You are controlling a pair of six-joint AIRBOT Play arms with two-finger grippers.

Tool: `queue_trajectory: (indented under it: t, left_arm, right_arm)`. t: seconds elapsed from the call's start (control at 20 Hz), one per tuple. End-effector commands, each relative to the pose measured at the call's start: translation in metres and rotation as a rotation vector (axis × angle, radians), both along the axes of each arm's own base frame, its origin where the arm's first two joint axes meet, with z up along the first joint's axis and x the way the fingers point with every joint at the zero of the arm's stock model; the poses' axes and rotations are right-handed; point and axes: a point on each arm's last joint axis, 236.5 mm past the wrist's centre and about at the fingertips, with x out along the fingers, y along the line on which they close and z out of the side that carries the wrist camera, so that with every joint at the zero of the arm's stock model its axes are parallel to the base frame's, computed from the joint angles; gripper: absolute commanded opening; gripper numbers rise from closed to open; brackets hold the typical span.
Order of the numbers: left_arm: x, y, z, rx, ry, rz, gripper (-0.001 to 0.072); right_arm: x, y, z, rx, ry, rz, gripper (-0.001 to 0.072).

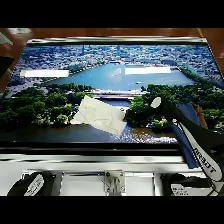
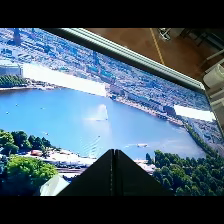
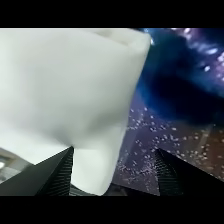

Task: Fold the shirts.

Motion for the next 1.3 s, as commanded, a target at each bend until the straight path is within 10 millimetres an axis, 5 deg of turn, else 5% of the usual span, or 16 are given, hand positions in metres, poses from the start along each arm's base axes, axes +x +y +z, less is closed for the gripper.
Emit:
queue_trajectory:
  t: [0.0,0.1,0.2,0.35,0.55,0.65,0.75,1.0,1.25]
  left_arm:
    - [-0.001,-0.001,-0.001,0.001,0.005,-0.006,0.0031]
    - [-0.002,-0.003,-0.003,0.002,0.012,-0.015,0.0032]
    - [-0.003,-0.004,-0.004,0.003,0.016,-0.019,0.0031]
    - [-0.002,-0.003,-0.006,0.011,0.016,-0.021,0.0031]
    - [-0.002,-0.010,-0.023,0.002,0.054,-0.040,0.0031]
    - [-0.003,-0.021,-0.034,0.000,0.077,-0.070,0.0032]
    - [-0.006,-0.036,-0.044,-0.006,0.100,-0.110,0.0031]
    - [-0.021,-0.075,-0.054,-0.001,0.136,-0.232,0.0032]
    - [-0.038,-0.092,-0.061,0.009,0.179,-0.315,0.0031]
  right_arm:
    - [0.005,0.020,-0.018,0.013,-0.042,-0.027,0.0640]
    - [0.014,0.033,-0.015,0.044,-0.072,-0.072,0.0618]
    - [0.023,0.042,-0.006,0.096,-0.092,-0.098,0.0069]
    - [0.047,0.048,0.045,0.179,-0.255,-0.003,0.0077]
    - [0.095,0.018,0.190,0.268,-0.571,-0.027,0.0077]
    - [0.106,-0.020,0.255,0.300,-0.630,-0.131,0.0077]
    - [0.107,-0.072,0.288,0.245,-0.667,-0.189,0.0076]
    - [0.095,-0.220,0.294,0.054,-0.640,-0.437,0.0077]
    - [0.078,-0.345,0.284,-0.127,-0.650,-0.689,0.0076]
